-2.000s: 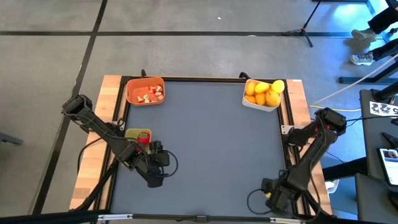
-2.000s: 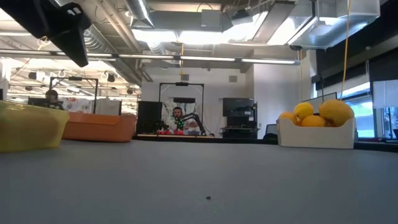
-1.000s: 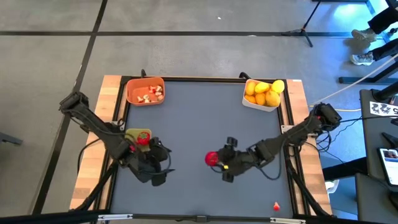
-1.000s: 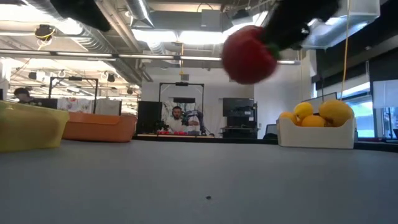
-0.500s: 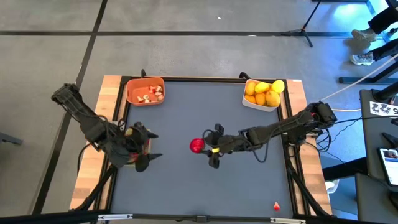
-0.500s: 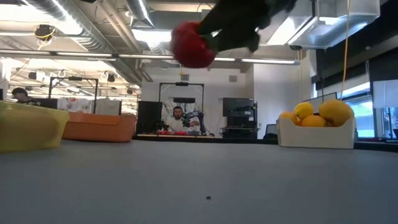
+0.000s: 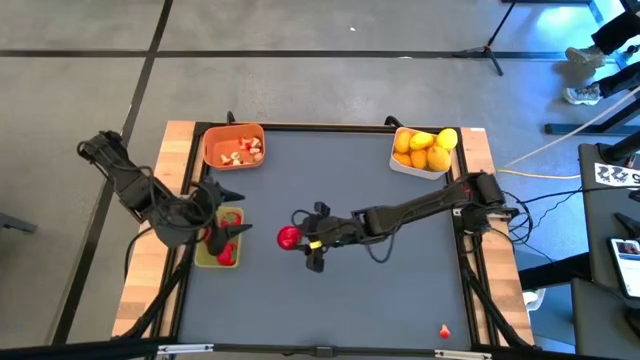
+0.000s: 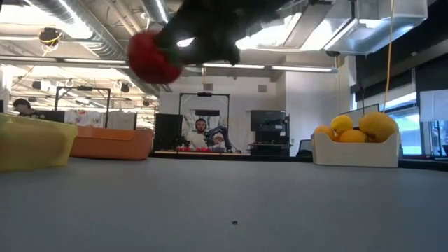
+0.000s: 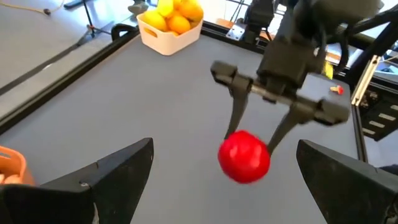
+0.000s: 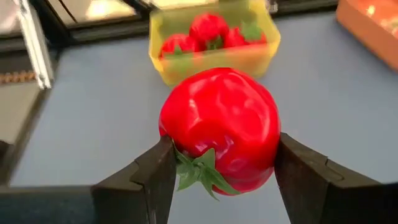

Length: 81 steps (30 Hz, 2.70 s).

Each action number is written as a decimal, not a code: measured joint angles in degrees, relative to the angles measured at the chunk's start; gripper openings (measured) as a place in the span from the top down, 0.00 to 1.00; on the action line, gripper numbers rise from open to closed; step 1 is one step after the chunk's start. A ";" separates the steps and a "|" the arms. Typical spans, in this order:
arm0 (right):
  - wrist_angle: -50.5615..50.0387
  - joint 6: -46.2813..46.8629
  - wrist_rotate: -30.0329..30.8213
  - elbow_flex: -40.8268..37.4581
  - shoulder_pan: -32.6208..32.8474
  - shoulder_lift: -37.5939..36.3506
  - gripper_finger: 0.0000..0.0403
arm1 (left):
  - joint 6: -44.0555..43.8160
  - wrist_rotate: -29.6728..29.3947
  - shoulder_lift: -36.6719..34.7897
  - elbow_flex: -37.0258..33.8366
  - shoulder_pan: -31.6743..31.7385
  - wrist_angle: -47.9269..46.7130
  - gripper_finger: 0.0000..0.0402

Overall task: Sort produce into baskets
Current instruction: Put the red tomato into the yellow bin, then put the red mushroom into the orange bin

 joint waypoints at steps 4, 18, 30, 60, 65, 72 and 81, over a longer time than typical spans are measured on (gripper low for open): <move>-0.30 -0.30 -1.09 5.04 -1.29 5.32 0.45 | 0.22 -1.35 -0.33 -0.04 0.03 -0.97 0.03; 14.88 -1.52 -2.77 20.73 -3.88 20.65 0.45 | -0.37 -3.13 -0.35 -0.02 0.91 -0.96 0.03; 20.46 -4.27 -3.50 37.91 -4.68 35.50 0.45 | -0.78 -3.34 -0.24 -0.02 2.35 -0.81 0.03; -10.75 -8.10 -2.81 40.45 -3.98 30.41 0.14 | -1.23 -3.15 -0.31 -0.02 2.57 -0.76 0.03; -26.74 -11.99 2.30 40.45 0.02 25.02 0.13 | -1.30 -3.10 -0.18 -0.02 2.52 -0.61 0.03; -43.89 -12.12 7.14 40.41 5.93 18.67 0.13 | -1.28 -3.18 -0.18 -0.02 2.52 -0.60 0.03; -69.53 0.03 7.71 40.41 15.40 14.34 0.13 | -1.14 -2.79 0.44 -0.02 2.52 -0.81 0.03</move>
